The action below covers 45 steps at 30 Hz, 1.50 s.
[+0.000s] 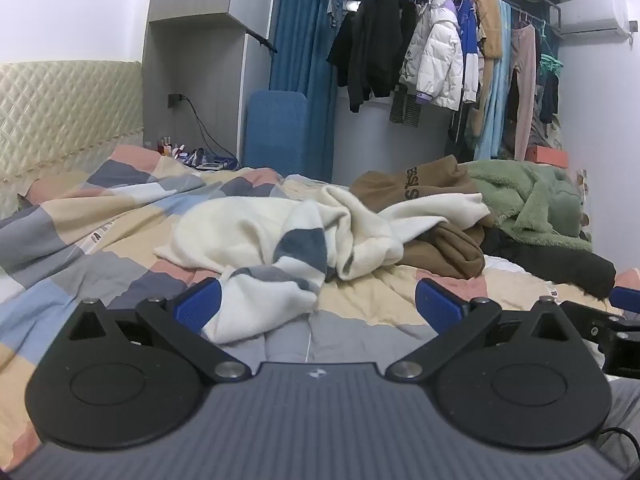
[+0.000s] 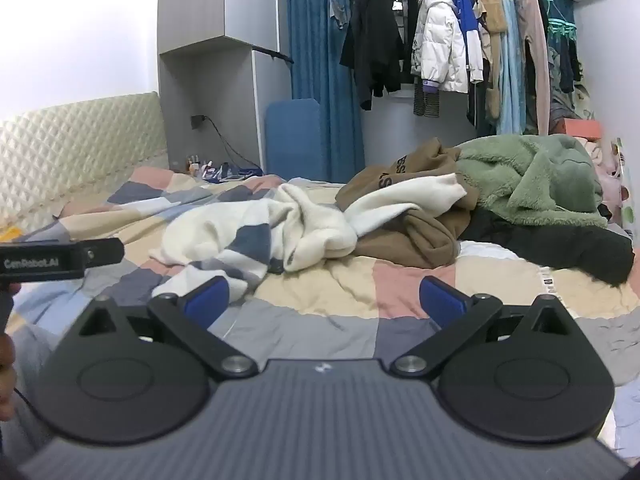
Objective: Fold large clothes
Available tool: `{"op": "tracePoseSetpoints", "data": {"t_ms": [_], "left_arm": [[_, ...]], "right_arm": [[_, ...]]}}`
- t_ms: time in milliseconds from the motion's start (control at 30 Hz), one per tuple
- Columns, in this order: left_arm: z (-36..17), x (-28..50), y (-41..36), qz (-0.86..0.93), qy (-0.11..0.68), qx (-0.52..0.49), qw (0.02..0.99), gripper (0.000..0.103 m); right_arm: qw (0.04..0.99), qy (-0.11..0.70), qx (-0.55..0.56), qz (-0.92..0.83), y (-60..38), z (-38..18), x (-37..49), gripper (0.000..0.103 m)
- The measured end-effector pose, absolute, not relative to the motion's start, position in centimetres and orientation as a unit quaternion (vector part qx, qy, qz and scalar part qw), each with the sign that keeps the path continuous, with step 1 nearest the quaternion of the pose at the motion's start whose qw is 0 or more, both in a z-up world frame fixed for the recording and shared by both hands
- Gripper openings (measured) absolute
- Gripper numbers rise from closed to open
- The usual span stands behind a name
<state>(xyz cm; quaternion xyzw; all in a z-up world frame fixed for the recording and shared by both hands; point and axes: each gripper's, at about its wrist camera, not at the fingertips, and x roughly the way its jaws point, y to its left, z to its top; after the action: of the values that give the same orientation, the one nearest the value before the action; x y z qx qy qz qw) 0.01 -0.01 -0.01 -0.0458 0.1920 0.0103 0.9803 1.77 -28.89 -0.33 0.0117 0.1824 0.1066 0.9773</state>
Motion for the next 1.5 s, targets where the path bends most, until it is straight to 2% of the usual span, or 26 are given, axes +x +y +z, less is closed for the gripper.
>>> {"op": "tracePoseSetpoints", "data": {"t_ms": [167,1500], "left_arm": [[0.3,0.2,0.9,0.005,0.192,-0.070,0.979,0.103],[-0.4,0.6,1.1,0.021,0.188,-0.064,0.980,0.103]], "right_arm": [[0.979,0.178,0.011,0.102,-28.5,0.0,1.6,0.103],[0.975,0.196,0.023,0.103,-28.0,-0.6,2.9,0.103]]}}
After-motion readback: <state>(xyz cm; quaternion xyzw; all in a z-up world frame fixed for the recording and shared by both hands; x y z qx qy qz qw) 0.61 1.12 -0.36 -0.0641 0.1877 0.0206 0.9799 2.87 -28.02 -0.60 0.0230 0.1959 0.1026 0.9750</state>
